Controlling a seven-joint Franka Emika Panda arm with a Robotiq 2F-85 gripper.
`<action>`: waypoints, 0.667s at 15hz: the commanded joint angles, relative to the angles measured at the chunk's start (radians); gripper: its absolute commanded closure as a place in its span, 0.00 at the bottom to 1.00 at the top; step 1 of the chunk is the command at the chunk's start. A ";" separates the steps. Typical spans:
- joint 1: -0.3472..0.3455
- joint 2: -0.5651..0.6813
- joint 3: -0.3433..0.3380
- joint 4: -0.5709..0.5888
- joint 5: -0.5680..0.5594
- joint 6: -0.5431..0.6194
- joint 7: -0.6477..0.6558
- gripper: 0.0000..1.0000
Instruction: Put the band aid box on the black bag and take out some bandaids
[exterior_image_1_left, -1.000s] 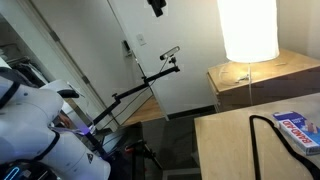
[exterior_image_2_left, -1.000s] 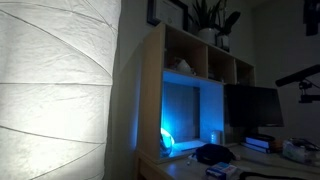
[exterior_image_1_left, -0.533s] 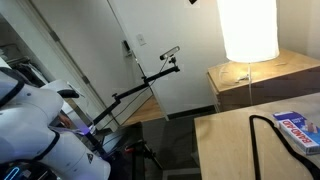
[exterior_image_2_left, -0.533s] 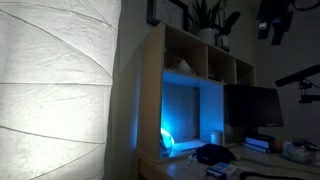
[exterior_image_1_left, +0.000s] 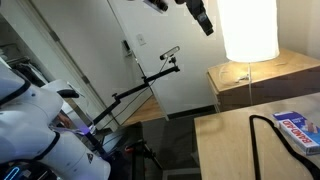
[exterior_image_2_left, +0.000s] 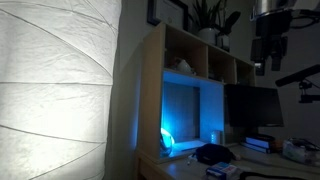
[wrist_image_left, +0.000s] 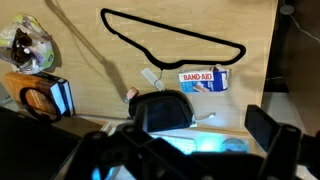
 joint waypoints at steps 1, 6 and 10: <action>0.019 0.000 -0.019 0.004 0.000 -0.003 -0.001 0.00; 0.018 -0.003 -0.015 0.013 -0.023 -0.009 0.048 0.00; 0.015 0.125 -0.032 0.100 -0.022 -0.119 0.169 0.00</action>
